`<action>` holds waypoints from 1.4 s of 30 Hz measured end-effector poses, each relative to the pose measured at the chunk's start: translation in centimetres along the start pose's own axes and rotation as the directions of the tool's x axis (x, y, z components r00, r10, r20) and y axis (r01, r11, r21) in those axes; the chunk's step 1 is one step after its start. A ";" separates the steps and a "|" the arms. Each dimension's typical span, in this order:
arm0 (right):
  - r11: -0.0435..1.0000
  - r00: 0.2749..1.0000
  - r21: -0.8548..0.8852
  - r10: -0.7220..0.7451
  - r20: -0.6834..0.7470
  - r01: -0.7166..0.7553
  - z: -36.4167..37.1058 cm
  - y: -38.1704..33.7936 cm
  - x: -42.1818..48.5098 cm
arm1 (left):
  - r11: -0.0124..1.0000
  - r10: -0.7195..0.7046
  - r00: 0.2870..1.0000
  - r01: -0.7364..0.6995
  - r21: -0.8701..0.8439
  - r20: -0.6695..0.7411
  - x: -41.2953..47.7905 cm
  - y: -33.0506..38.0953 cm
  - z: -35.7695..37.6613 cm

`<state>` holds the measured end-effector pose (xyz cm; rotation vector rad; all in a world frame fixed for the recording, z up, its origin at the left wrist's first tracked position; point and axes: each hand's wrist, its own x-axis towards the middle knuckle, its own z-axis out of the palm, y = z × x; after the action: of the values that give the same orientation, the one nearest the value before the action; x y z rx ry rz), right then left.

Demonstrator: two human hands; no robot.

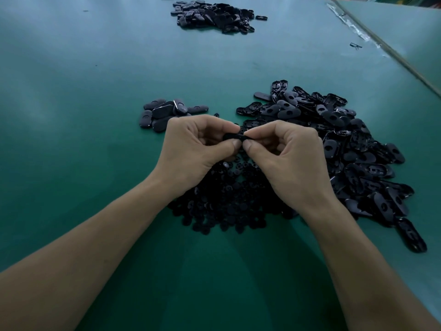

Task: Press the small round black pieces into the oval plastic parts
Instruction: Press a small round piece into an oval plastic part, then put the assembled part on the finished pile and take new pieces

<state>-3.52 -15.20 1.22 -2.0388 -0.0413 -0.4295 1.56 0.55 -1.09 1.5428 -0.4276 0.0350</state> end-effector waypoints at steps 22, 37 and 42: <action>0.681 0.988 -0.716 0.134 -0.082 -0.152 -1.5 1.7 0.1 | 0.878 -0.306 0.913 0.160 -0.452 -0.272 1.5 -0.1 -1.1; 0.742 0.985 -0.653 0.055 -0.165 -0.151 -1.6 1.8 0.4 | 0.894 -0.322 0.886 0.169 -0.414 -0.334 1.6 -0.2 -0.9; 0.837 0.981 -0.542 -0.037 -0.190 -0.073 -1.3 1.6 0.5 | 0.918 -0.294 0.897 0.169 -0.360 -0.330 1.7 -0.8 -1.1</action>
<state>-3.12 -17.15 0.56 -2.5468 0.2492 -0.6864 3.63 1.21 -1.38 1.2149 0.0655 0.0700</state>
